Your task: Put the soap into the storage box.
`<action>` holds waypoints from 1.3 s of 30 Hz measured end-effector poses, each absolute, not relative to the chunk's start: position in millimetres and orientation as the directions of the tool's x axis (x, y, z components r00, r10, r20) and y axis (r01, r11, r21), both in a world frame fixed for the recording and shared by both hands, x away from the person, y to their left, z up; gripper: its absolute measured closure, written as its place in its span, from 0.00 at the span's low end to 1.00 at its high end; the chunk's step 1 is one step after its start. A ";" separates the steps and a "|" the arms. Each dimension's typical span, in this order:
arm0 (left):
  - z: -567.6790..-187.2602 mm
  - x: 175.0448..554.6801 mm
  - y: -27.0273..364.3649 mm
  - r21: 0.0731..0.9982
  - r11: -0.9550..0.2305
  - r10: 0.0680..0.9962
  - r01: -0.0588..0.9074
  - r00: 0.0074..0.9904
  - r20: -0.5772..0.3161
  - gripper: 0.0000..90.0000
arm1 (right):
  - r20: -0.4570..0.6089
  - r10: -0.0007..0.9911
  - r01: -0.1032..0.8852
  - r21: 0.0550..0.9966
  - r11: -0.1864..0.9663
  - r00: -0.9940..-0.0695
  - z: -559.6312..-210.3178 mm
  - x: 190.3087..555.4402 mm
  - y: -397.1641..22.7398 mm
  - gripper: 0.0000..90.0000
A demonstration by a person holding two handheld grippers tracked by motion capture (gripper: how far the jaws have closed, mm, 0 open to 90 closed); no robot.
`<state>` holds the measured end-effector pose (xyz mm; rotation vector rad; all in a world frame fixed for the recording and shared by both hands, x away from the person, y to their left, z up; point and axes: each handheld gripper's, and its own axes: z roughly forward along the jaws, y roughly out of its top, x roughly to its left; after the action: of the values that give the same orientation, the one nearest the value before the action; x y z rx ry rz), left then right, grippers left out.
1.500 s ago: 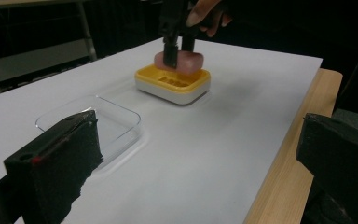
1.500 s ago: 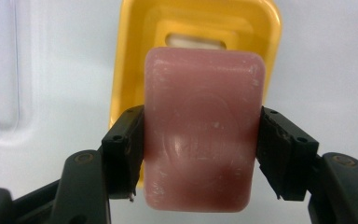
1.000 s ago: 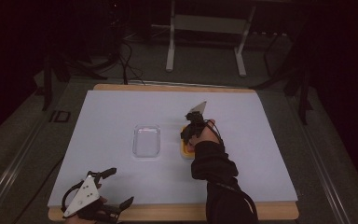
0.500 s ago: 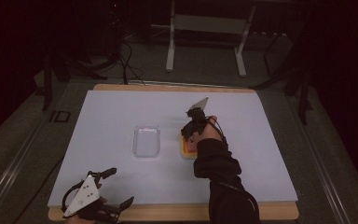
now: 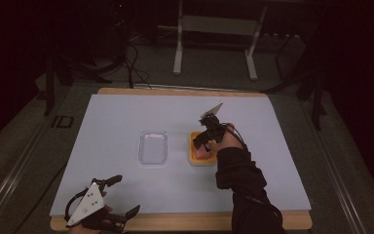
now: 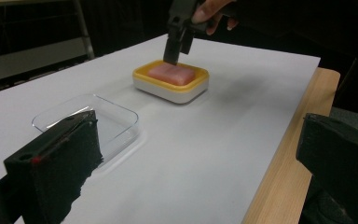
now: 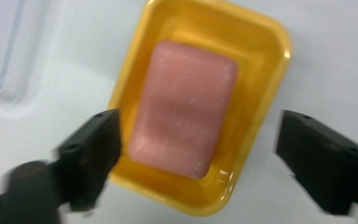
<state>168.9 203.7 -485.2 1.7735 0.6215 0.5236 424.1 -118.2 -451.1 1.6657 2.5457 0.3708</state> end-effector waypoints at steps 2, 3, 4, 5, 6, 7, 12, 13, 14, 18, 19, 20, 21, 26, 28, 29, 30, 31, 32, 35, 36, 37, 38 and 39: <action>-485.3 168.8 203.7 0.962 -0.231 0.645 0.147 0.763 0.038 0.00 | 0.098 0.892 0.876 0.263 0.405 -0.441 -450.0 421.1 -123.5 0.15; -485.3 168.9 203.8 0.962 -0.231 0.646 0.148 0.762 0.038 0.00 | 0.094 0.893 0.873 0.275 0.402 -0.441 -449.1 419.9 -125.7 0.14; -485.4 169.0 204.0 0.962 -0.231 0.646 0.148 0.762 0.038 0.00 | 0.102 0.886 0.864 0.297 0.407 -0.452 -447.3 418.6 -129.4 0.14; -485.4 169.1 204.1 0.961 -0.232 0.647 0.148 0.762 0.038 0.00 | 0.109 0.886 0.863 0.307 0.401 -0.451 -446.1 417.9 -131.4 0.14; -485.5 169.3 204.1 0.962 -0.231 0.647 0.149 0.762 0.037 0.00 | 0.110 0.884 0.857 0.325 0.400 -0.454 -444.6 416.3 -133.7 0.14; -485.6 169.3 204.0 0.962 -0.229 0.647 0.150 0.762 0.035 0.00 | 0.103 0.882 0.851 0.333 0.405 -0.460 -443.5 414.4 -135.8 0.14; -486.0 169.8 203.7 0.961 -0.233 0.647 0.152 0.761 0.037 0.00 | 0.087 0.861 0.817 0.374 0.438 -0.502 -440.5 404.6 -147.2 0.14; -486.0 169.8 203.6 0.960 -0.234 0.648 0.153 0.761 0.037 0.00 | 0.077 0.859 0.811 0.382 0.444 -0.507 -440.1 402.4 -149.2 0.14; -486.1 169.8 203.6 0.960 -0.233 0.648 0.153 0.761 0.036 0.00 | 0.078 0.855 0.805 0.390 0.447 -0.513 -440.0 400.6 -151.8 0.14; -486.2 170.0 203.8 0.960 -0.234 0.649 0.153 0.760 0.037 0.00 | 0.072 0.843 0.783 0.419 0.460 -0.533 -439.4 393.9 -164.3 0.14; -486.3 170.1 203.8 0.960 -0.234 0.650 0.154 0.759 0.037 0.00 | 0.078 0.841 0.780 0.427 0.458 -0.536 -439.0 392.5 -166.3 0.14; -486.3 170.1 203.8 0.960 -0.234 0.650 0.154 0.759 0.036 0.00 | 0.079 0.836 0.772 0.439 0.460 -0.543 -438.2 390.4 -169.0 0.14; -486.4 170.1 203.8 0.960 -0.236 0.650 0.154 0.759 0.038 0.00 | 0.077 0.832 0.764 0.449 0.463 -0.549 -437.2 388.4 -172.0 0.14; -486.6 170.2 203.6 0.959 -0.238 0.651 0.155 0.758 0.039 0.00 | 0.056 0.821 0.729 0.496 0.472 -0.569 -434.4 376.0 -187.3 0.15; -486.9 170.6 203.5 0.958 -0.238 0.652 0.158 0.757 0.038 0.00 | 0.049 0.816 0.718 0.507 0.476 -0.576 -434.9 370.1 -193.2 0.15; -487.1 170.8 203.4 0.958 -0.241 0.652 0.158 0.757 0.039 0.00 | 0.048 0.814 0.714 0.512 0.477 -0.578 -435.4 367.1 -195.7 0.15; -487.2 170.8 203.2 0.957 -0.241 0.653 0.159 0.756 0.039 0.00 | 0.047 0.811 0.707 0.521 0.479 -0.584 -436.1 363.9 -197.7 0.15; -487.2 170.7 203.1 0.957 -0.242 0.653 0.159 0.757 0.039 0.00 | 0.048 0.805 0.701 0.525 0.484 -0.591 -436.9 360.8 -199.6 0.15; -487.1 170.5 202.9 0.957 -0.244 0.652 0.159 0.757 0.041 0.00 | 0.046 0.802 0.697 0.526 0.488 -0.596 -438.0 357.9 -201.5 0.15; -487.2 170.4 202.7 0.957 -0.243 0.654 0.159 0.756 0.041 0.00 | 0.023 0.799 0.679 0.543 0.494 -0.600 -440.8 350.0 -207.2 0.15; -487.2 170.5 202.8 0.957 -0.244 0.654 0.159 0.755 0.041 0.00 | 0.027 0.802 0.679 0.550 0.486 -0.597 -441.2 347.3 -209.1 0.15; -487.3 170.5 202.8 0.957 -0.244 0.654 0.159 0.755 0.041 0.00 | 0.024 0.802 0.674 0.556 0.486 -0.597 -441.8 344.9 -211.0 0.15; -487.3 170.6 202.9 0.957 -0.244 0.654 0.159 0.755 0.041 0.00 | 0.024 0.799 0.668 0.564 0.485 -0.601 -442.2 342.1 -212.8 0.15; -487.2 170.6 202.9 0.957 -0.243 0.654 0.159 0.756 0.041 0.00 | 0.022 0.796 0.660 0.573 0.486 -0.605 -442.6 339.1 -214.5 0.15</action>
<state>170.6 202.9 -487.2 1.7872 0.6353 0.5284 339.1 -214.5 -442.6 1.2439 2.4871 0.7978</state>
